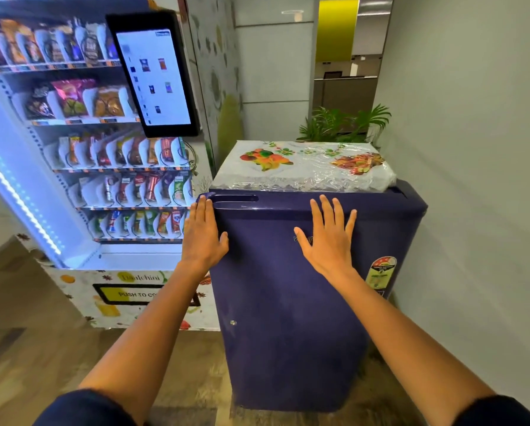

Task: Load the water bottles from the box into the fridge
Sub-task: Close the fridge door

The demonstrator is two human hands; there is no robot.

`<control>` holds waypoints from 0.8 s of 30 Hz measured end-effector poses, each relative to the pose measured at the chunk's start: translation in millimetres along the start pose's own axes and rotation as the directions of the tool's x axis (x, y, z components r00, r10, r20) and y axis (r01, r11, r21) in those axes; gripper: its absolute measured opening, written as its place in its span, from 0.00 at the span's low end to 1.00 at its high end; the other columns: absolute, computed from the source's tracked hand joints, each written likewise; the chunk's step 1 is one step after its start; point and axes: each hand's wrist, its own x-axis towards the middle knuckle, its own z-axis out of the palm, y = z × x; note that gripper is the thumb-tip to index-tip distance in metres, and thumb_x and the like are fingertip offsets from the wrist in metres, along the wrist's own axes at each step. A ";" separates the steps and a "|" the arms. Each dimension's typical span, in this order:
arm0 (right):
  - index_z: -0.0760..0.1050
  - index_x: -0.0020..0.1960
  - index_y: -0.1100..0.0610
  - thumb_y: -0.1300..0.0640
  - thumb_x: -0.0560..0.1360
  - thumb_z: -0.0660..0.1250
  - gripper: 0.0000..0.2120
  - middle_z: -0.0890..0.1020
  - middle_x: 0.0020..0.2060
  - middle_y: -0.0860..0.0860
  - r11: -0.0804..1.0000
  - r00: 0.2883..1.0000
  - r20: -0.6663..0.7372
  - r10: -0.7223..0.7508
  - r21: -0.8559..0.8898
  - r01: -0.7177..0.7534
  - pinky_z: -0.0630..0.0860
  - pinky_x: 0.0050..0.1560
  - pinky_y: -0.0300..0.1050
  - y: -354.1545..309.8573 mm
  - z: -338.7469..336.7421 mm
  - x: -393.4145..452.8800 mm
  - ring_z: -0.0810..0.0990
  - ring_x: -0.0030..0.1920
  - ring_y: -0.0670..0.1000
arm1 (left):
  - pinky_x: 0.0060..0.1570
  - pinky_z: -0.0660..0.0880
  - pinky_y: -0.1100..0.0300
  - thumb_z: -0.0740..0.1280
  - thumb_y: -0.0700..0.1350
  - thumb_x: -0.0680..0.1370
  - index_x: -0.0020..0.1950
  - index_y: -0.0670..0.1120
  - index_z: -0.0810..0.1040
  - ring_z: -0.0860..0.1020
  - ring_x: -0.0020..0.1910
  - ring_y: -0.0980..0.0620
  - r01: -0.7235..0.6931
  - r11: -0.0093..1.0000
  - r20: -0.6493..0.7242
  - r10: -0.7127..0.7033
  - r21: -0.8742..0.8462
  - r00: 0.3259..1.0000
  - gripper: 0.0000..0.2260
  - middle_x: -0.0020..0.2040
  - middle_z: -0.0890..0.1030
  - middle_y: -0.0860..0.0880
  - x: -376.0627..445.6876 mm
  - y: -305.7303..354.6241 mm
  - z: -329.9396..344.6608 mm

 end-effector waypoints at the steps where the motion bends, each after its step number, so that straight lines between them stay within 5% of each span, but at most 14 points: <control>1: 0.58 0.78 0.56 0.36 0.78 0.53 0.35 0.61 0.77 0.56 1.000 1.000 -0.009 0.006 0.002 -0.006 0.46 0.74 0.70 -0.3 3.4 3.1 0.54 0.78 0.61 | 0.76 0.51 0.47 0.67 0.48 0.77 0.79 0.38 0.50 0.50 0.79 0.41 0.005 1.000 0.001 -0.005 -0.002 1.000 0.38 0.80 0.51 0.41 5.3 0.3 3.5; 18: 0.52 0.80 0.56 0.32 0.77 0.52 0.40 0.54 0.79 0.56 0.998 0.997 -0.054 0.050 -0.031 -0.051 0.43 0.72 0.72 -8.0 23.0 17.5 0.46 0.79 0.61 | 0.74 0.49 0.40 0.60 0.61 0.78 0.80 0.45 0.41 0.42 0.79 0.46 -0.030 0.999 0.028 0.032 -0.045 0.999 0.41 0.80 0.41 0.49 31.1 -15.7 27.7; 24: 0.48 0.80 0.54 0.33 0.78 0.50 0.38 0.48 0.80 0.54 0.993 0.994 -0.007 -0.111 -0.052 0.110 0.45 0.73 0.73 -41.7 21.0 4.1 0.44 0.79 0.59 | 0.74 0.46 0.38 0.50 0.67 0.77 0.80 0.49 0.43 0.42 0.79 0.45 -0.038 0.998 -0.014 0.039 0.050 0.999 0.38 0.80 0.41 0.48 -3.8 -27.0 34.6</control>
